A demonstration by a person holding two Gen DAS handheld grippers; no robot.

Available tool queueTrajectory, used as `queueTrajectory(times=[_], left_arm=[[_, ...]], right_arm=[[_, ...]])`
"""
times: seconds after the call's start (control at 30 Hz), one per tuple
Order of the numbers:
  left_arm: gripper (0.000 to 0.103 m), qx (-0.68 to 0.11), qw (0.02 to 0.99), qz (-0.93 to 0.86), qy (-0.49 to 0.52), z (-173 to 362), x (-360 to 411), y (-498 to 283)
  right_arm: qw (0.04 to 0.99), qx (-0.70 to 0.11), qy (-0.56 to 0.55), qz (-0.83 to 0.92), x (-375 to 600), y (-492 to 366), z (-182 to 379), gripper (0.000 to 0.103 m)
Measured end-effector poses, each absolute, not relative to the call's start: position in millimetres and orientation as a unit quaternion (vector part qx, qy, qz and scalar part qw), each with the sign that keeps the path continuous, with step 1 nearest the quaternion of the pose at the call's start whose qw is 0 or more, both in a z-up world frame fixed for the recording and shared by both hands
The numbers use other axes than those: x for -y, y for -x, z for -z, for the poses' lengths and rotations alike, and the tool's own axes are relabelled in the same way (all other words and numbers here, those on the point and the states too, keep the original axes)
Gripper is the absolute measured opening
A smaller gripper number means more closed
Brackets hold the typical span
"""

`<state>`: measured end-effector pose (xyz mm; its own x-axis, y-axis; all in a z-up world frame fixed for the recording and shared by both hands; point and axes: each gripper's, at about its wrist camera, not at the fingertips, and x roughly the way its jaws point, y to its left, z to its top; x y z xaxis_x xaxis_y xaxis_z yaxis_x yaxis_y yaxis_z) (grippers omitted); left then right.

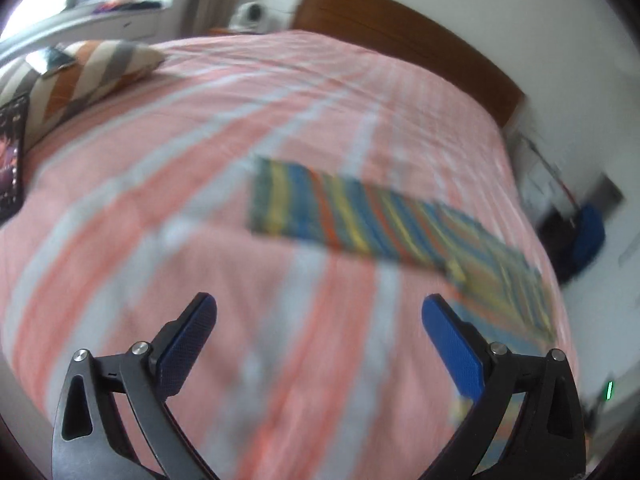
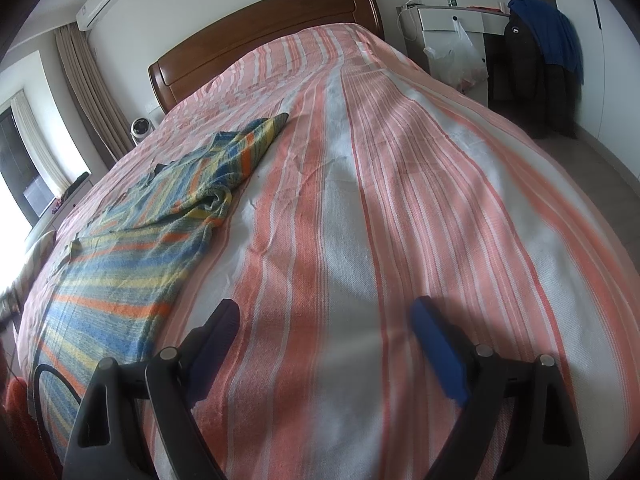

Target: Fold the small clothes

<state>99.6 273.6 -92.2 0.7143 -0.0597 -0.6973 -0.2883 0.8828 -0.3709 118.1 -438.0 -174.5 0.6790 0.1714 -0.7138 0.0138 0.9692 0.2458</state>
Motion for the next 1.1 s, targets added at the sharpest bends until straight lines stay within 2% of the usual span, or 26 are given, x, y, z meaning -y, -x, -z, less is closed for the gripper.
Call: queueTrajectory(times=[0.17, 0.23, 0.3, 0.33, 0.37, 0.4, 0.43, 0.6, 0.73, 0.83, 0.87, 0.93, 0.97, 1.0, 1.1], left_arm=[[0.100, -0.449, 0.853, -0.111, 0.242, 126, -323, -187], [0.092, -0.475, 0.840, -0.114, 0.239, 140, -323, -212], [0.078, -0.489, 0.837, -0.111, 0.221, 150, -312, -228], [0.067, -0.486, 0.842, -0.110, 0.207, 150, -306, -232], [0.023, -0.487, 0.846, -0.106, 0.191, 150, -299, -238], [0.004, -0.500, 0.841, -0.097, 0.181, 150, -290, -246], [0.004, -0.498, 0.843, -0.102, 0.175, 144, -282, -247], [0.003, -0.434, 0.893, -0.060, 0.104, 69, -211, -255], [0.003, -0.385, 0.921, 0.046, 0.036, 8, -105, -262], [0.004, -0.376, 0.918, 0.121, 0.003, -2, -24, -267], [0.007, -0.383, 0.913, 0.138, -0.003, 4, -2, -270], [0.034, -0.422, 0.891, 0.164, -0.010, 30, 39, -283], [0.073, -0.442, 0.881, 0.167, -0.007, 45, 50, -288], [0.086, -0.454, 0.875, 0.167, 0.001, 57, 56, -292], [0.084, -0.458, 0.871, 0.164, 0.068, 73, 32, -288]], right_arm=[[0.909, -0.402, -0.101, -0.037, 434, -120, 175, 0.089], [0.909, -0.402, -0.101, -0.037, 434, -120, 175, 0.089], [0.910, -0.402, -0.099, -0.036, 433, -120, 176, 0.089], [0.910, -0.402, -0.099, -0.035, 433, -120, 176, 0.089], [0.910, -0.402, -0.099, -0.035, 433, -120, 176, 0.089], [0.910, -0.402, -0.099, -0.035, 433, -120, 176, 0.089], [0.910, -0.402, -0.099, -0.035, 433, -120, 176, 0.089], [0.911, -0.399, -0.101, -0.037, 433, -120, 176, 0.089], [0.912, -0.396, -0.105, -0.038, 433, -119, 176, 0.089], [0.912, -0.395, -0.106, -0.039, 433, -119, 176, 0.089], [0.912, -0.395, -0.106, -0.038, 433, -119, 176, 0.089], [0.912, -0.395, -0.106, -0.039, 433, -119, 176, 0.089], [0.912, -0.395, -0.106, -0.039, 433, -119, 176, 0.089], [0.912, -0.395, -0.106, -0.039, 433, -119, 176, 0.089], [0.912, -0.394, -0.108, -0.040, 433, -118, 176, 0.089]])
